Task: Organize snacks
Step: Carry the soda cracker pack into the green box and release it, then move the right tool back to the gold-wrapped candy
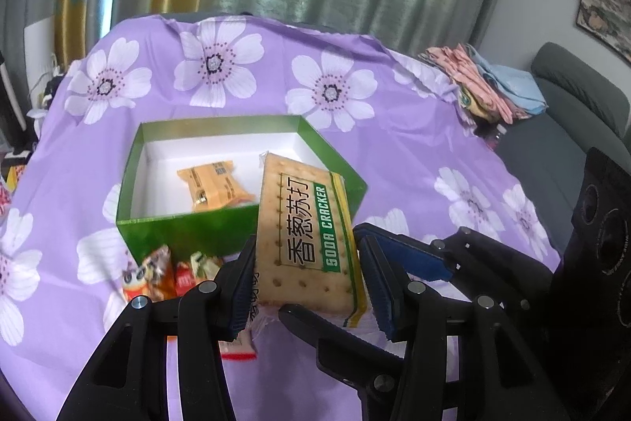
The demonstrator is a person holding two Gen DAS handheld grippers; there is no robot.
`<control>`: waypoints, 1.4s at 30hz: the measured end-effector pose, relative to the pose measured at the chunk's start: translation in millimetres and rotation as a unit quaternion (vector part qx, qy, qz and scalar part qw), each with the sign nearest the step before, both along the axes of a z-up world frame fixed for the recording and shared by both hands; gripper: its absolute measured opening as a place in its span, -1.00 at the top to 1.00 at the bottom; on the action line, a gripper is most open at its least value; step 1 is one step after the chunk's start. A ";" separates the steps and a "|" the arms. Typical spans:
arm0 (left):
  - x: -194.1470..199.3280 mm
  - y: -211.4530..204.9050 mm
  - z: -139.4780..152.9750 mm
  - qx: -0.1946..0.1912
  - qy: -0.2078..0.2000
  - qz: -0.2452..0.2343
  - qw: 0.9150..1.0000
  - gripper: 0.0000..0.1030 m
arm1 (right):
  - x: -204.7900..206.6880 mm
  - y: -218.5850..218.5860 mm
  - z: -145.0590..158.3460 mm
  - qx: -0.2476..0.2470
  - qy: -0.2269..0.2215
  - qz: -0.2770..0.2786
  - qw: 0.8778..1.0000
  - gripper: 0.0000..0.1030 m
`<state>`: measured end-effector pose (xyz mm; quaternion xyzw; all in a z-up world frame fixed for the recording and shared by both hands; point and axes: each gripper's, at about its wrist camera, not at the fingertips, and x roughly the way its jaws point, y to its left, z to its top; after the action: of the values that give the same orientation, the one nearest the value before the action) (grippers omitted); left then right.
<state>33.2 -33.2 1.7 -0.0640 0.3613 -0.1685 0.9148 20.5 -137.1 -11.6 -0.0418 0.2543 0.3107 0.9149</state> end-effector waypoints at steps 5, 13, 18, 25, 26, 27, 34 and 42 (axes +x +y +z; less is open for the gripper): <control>19.8 6.7 -2.0 -0.009 0.006 0.008 1.000 0.02 | 19.9 3.2 -1.8 0.006 0.003 0.002 1.000 -0.11; 55.0 20.8 0.7 -0.010 0.002 0.025 1.000 0.02 | 55.3 15.8 0.9 0.015 -0.002 0.015 1.000 -0.11; 79.9 28.3 -4.0 -0.008 0.008 0.032 0.999 0.02 | 80.7 24.2 -2.1 0.016 -0.002 0.020 1.000 -0.11; 111.1 30.9 -24.8 0.002 0.031 0.037 0.999 0.02 | 112.7 30.6 -15.4 0.010 0.018 0.022 1.000 -0.11; 113.3 30.9 -27.7 0.003 0.034 0.037 0.999 0.02 | 116.1 32.0 -18.4 0.007 0.022 0.022 0.999 -0.11; 117.7 31.3 -32.9 0.002 0.041 0.037 0.998 0.02 | 120.4 33.1 -22.4 0.005 0.030 0.021 0.999 -0.11; 123.2 32.5 -41.9 0.021 0.050 0.057 0.997 0.01 | 135.2 35.1 -38.3 -0.001 0.066 0.007 0.998 -0.16; 93.1 34.0 -21.2 0.057 0.007 0.082 0.995 -0.66 | 111.7 18.7 -26.5 0.011 0.059 -0.006 0.998 -0.42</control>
<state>126.3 0.9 -19.5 -0.0423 0.3703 -0.0714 0.9252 132.2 -118.4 -38.1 -0.0122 0.3046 0.3094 0.9007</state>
